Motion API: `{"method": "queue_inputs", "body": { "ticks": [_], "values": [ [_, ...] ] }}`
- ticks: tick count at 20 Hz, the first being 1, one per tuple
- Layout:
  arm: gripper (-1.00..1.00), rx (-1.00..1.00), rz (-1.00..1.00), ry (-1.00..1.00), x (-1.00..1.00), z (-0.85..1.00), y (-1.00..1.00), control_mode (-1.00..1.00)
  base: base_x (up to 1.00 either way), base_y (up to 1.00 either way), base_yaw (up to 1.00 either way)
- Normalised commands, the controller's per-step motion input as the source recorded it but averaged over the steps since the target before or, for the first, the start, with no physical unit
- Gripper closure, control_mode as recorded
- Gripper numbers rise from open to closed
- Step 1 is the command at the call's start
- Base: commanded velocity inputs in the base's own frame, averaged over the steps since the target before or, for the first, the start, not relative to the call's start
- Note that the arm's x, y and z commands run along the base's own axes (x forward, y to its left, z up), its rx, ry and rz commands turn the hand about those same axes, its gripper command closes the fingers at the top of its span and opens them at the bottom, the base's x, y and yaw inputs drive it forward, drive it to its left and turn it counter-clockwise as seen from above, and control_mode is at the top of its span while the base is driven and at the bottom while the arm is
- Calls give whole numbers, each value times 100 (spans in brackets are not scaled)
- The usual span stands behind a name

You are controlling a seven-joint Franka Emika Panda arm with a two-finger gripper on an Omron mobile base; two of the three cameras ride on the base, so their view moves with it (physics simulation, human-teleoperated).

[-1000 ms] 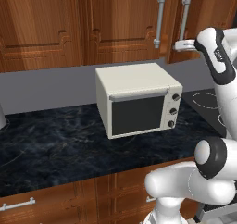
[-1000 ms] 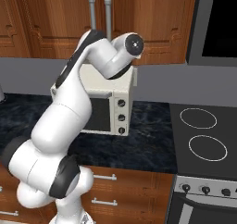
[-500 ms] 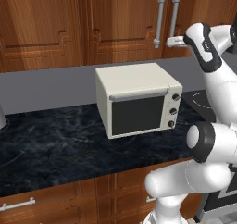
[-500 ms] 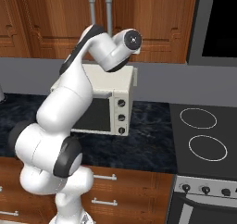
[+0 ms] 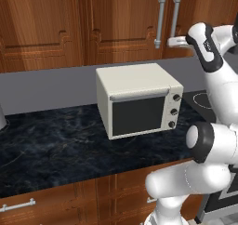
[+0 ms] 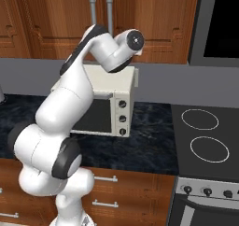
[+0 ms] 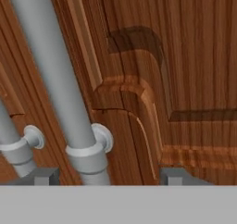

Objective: Close all open cabinet doors.

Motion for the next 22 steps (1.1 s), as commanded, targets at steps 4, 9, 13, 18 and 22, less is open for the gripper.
{"method": "queue_inputs", "body": {
  "ticks": [4,9,13,18,22],
  "values": [
    [-100,0,0,0,-61,-59,3,-100,0,0,0],
    [-100,-2,0,0,-55,-70,10,-100,0,0,0],
    [-100,0,0,0,-76,-41,16,-100,0,0,0],
    [-100,0,0,0,-98,0,26,-100,0,0,0],
    [-100,-4,-9,5,-100,0,18,-100,0,0,0]
  ]
}}
